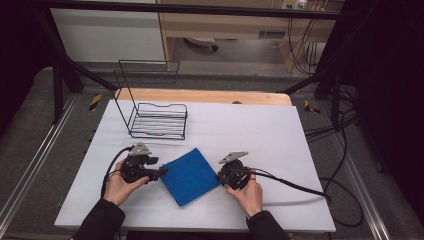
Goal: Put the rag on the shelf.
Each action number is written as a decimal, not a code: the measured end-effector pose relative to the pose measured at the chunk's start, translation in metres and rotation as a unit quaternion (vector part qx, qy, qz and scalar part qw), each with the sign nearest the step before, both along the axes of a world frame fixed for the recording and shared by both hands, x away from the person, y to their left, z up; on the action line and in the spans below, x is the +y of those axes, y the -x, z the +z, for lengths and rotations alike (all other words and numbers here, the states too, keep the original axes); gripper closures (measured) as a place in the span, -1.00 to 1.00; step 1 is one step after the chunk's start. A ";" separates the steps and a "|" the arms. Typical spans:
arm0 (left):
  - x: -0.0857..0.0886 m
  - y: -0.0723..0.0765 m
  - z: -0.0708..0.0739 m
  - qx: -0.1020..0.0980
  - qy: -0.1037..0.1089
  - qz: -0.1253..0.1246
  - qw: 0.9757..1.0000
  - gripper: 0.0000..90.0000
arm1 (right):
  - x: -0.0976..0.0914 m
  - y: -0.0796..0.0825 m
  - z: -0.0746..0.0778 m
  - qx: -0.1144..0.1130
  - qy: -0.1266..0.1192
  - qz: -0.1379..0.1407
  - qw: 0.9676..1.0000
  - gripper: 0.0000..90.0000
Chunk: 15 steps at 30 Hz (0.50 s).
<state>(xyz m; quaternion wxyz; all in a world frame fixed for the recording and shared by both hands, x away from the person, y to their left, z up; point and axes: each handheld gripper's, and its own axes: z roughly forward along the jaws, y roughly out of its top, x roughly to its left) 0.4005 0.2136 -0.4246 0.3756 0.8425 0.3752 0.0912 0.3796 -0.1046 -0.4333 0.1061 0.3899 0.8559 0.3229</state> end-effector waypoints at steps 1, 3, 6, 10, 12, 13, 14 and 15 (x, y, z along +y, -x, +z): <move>-0.001 -0.002 -0.003 0.011 0.002 -0.001 1.000 0.09 | 0.000 -0.001 0.002 -0.005 -0.007 0.000 1.000 0.69; -0.002 -0.004 -0.007 0.020 -0.014 -0.006 1.000 0.24 | -0.001 -0.006 0.008 -0.022 -0.045 -0.003 0.999 0.53; -0.005 -0.004 -0.012 0.017 -0.026 -0.004 1.000 0.34 | 0.005 -0.023 0.014 -0.038 -0.075 -0.011 0.996 0.35; -0.007 -0.007 -0.018 0.024 -0.027 -0.007 0.999 0.45 | 0.027 -0.048 0.006 -0.038 -0.074 -0.008 0.996 0.24; -0.007 -0.007 -0.018 0.021 -0.029 -0.011 0.999 0.49 | 0.038 -0.059 -0.001 -0.028 -0.078 -0.006 0.997 0.25; -0.007 -0.007 -0.018 0.020 -0.030 -0.012 0.999 0.50 | 0.042 -0.063 -0.005 -0.023 -0.069 -0.005 0.997 0.25; -0.007 -0.007 -0.019 0.019 -0.028 -0.012 0.999 0.51 | 0.044 -0.068 -0.009 -0.020 -0.066 -0.005 0.998 0.26; -0.007 -0.007 -0.019 0.019 -0.028 -0.013 0.999 0.54 | 0.046 -0.071 -0.011 -0.014 -0.064 -0.007 0.998 0.29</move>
